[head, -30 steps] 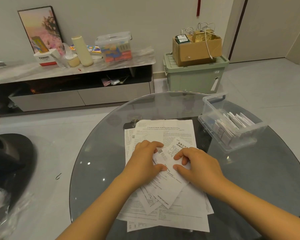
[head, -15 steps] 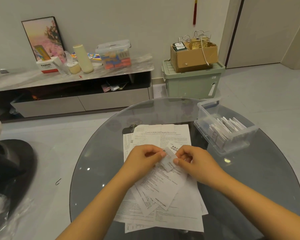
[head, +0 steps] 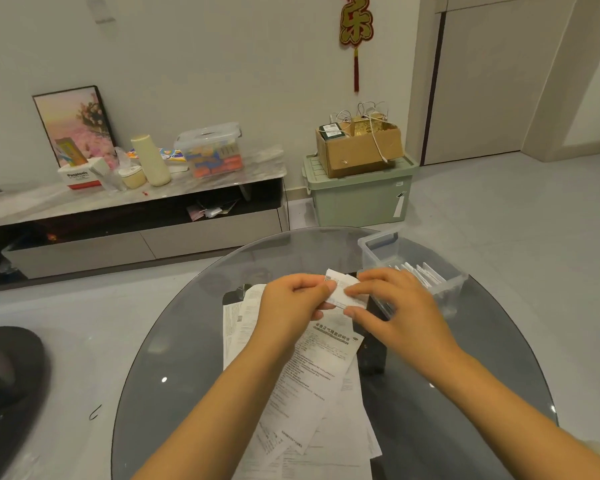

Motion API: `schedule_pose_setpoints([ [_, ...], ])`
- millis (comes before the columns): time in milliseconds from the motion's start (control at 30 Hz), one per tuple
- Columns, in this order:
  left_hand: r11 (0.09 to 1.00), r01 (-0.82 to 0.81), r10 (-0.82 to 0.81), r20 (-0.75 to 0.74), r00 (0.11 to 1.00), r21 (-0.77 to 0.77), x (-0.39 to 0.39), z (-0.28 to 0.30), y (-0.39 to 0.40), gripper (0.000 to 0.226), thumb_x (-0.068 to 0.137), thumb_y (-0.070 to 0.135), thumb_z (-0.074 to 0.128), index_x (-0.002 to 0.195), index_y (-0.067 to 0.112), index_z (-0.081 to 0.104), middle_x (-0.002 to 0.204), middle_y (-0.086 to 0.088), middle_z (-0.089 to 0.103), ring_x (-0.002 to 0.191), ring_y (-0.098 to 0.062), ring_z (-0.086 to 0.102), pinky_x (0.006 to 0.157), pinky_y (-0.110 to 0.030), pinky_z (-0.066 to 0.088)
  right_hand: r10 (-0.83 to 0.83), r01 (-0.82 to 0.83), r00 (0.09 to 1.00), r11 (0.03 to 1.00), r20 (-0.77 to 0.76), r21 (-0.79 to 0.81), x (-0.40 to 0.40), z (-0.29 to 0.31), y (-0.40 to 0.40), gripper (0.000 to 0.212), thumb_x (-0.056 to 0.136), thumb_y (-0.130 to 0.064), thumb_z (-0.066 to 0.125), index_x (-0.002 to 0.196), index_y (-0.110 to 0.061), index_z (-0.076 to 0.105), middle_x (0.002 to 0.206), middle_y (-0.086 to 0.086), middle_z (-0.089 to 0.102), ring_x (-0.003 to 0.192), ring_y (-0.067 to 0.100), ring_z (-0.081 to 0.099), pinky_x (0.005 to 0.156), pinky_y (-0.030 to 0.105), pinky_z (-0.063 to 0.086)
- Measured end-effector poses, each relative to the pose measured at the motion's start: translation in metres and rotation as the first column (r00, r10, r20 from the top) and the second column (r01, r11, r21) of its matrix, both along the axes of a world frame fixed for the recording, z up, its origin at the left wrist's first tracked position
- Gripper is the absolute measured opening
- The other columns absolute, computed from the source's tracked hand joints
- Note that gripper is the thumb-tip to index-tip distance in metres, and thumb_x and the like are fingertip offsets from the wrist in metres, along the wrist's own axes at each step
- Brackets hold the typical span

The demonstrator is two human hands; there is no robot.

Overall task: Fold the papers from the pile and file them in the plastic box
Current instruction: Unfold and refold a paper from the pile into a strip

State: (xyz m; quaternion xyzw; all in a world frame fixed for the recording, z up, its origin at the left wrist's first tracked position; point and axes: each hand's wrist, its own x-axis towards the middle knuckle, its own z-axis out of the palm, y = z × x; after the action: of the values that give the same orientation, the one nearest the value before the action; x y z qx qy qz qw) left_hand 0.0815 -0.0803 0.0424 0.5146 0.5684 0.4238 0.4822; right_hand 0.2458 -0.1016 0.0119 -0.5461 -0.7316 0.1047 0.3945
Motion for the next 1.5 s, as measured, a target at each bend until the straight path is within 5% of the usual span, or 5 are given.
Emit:
schedule_pose_setpoints([
  [334, 0.998, 0.06, -0.057, 0.162, 0.985, -0.018, 0.054, 0.025, 0.022, 0.016, 0.087, 0.012, 0.066, 0.103, 0.01, 0.065, 0.085, -0.003, 0.072, 0.067, -0.006, 0.069, 0.057, -0.014, 0.05, -0.227, 0.182, 0.973, 0.876, 0.049, 0.447, 0.038, 0.018, 0.015, 0.022, 0.081, -0.035, 0.06, 0.082, -0.02, 0.076, 0.078, -0.006, 0.067, 0.077, 0.013, 0.048, 0.062, 0.02, 0.037],
  [667, 0.984, 0.174, -0.177, 0.197, 0.964, 0.029, 0.097, 0.017, 0.046, 0.019, 0.096, 0.013, 0.05, 0.109, 0.005, 0.063, 0.096, -0.011, 0.07, 0.085, -0.017, 0.07, 0.078, -0.026, 0.058, -0.337, 0.329, 0.941, 0.9, -0.024, 0.287, 0.073, 0.02, 0.035, 0.007, 0.077, -0.008, 0.074, 0.083, -0.01, 0.074, 0.073, 0.005, 0.068, 0.059, 0.019, 0.06, 0.053, 0.031, 0.052],
  [867, 0.923, 0.312, -0.263, -0.224, 0.938, 0.226, 0.11, -0.005, 0.057, 0.018, 0.092, 0.008, 0.051, 0.098, 0.02, 0.063, 0.094, 0.002, 0.067, 0.088, -0.008, 0.066, 0.078, -0.021, 0.05, -0.45, 0.453, 0.891, 0.89, -0.065, 0.055, 0.089, 0.022, 0.044, 0.008, 0.084, -0.013, 0.067, 0.087, -0.011, 0.074, 0.081, 0.004, 0.067, 0.069, 0.017, 0.058, 0.067, 0.028, 0.049],
  [1068, 0.625, 0.737, -0.245, -0.832, 0.498, 0.257, 0.122, -0.014, 0.066, 0.037, 0.087, 0.019, 0.039, 0.116, 0.019, 0.063, 0.117, 0.002, 0.064, 0.108, -0.016, 0.051, 0.094, -0.033, 0.042, -0.497, 0.495, 0.868, 0.866, -0.017, -0.07, 0.092, 0.022, 0.045, 0.011, 0.084, -0.013, 0.063, 0.089, -0.011, 0.073, 0.085, 0.005, 0.067, 0.075, 0.02, 0.06, 0.07, 0.031, 0.05],
  [1501, 0.548, 0.814, -0.28, -0.875, 0.394, 0.191, 0.118, -0.029, 0.074, 0.076, 0.069, 0.042, 0.007, 0.116, 0.02, 0.062, 0.122, 0.007, 0.06, 0.097, -0.012, 0.042, 0.088, -0.033, 0.034, -0.485, 0.59, 0.772, 0.786, 0.411, -0.182, 0.08, 0.021, 0.053, 0.016, 0.085, -0.012, 0.053, 0.091, -0.013, 0.068, 0.093, 0.005, 0.064, 0.084, 0.025, 0.06, 0.06, 0.026, 0.038],
])
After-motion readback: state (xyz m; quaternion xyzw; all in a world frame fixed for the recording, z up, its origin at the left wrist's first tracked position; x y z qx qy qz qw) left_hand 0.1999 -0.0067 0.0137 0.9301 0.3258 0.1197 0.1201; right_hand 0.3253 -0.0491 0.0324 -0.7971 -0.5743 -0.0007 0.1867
